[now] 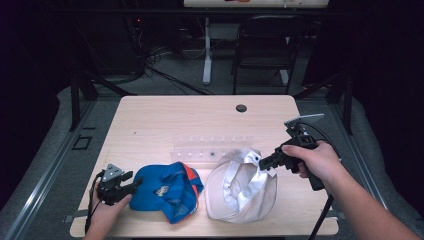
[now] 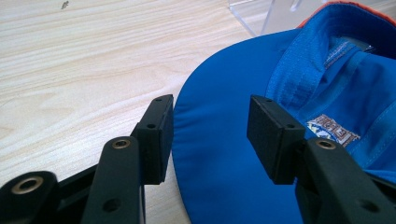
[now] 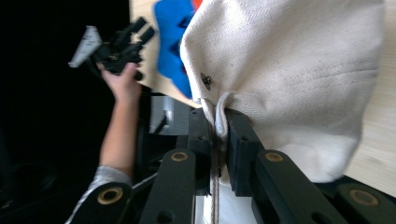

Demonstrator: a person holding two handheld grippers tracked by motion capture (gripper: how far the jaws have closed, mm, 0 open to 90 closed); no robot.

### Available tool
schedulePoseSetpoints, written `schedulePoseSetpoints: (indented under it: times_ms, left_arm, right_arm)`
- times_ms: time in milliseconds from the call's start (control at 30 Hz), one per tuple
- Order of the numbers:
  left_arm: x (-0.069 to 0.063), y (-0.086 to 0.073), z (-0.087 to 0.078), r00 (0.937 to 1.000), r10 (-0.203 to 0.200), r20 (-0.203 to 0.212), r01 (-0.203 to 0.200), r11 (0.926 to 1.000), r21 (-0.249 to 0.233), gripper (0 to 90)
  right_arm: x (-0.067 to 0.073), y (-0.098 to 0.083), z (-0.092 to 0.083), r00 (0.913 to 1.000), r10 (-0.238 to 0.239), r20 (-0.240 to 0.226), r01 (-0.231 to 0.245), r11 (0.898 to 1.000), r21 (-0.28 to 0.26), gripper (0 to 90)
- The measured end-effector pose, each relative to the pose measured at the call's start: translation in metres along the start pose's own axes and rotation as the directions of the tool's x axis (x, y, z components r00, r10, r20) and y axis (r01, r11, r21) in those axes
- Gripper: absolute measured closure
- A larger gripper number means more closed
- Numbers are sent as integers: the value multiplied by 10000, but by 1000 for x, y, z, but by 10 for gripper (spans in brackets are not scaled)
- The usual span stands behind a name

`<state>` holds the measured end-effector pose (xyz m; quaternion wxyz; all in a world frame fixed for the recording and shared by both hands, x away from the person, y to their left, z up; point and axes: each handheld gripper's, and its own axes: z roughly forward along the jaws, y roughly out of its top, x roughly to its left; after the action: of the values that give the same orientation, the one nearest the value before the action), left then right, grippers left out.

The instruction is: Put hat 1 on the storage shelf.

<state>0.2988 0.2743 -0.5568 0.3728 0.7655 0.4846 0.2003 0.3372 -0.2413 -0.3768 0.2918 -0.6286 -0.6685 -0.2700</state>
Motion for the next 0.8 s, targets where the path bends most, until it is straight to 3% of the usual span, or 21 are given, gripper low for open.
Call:
schedulePoseSetpoints:
  times_ms: [33,100,233,467,800]
  left_arm:
    - [0,0,0,10000,0,0,0,10000,0,514]
    - [0,0,0,10000,12,-2,-12,10000,-4,514]
    - [-1,0,0,10000,5,-12,-5,10000,-10,514]
    - [-1,0,-1,10000,33,-27,-33,10000,-13,514]
    - [-2,0,0,9999,131,0,-131,9999,-5,514]
  right_arm:
    - [0,0,0,10000,0,0,0,10000,0,822]
    - [2,-2,1,9990,19,-453,-28,9998,-190,822]
    - [13,-3,-1,9916,-423,-1221,372,9984,-435,822]
    - [29,-2,-10,9895,-672,-1278,552,9940,-948,822]
    - [36,5,-28,9847,-773,-1559,501,9840,-1711,822]
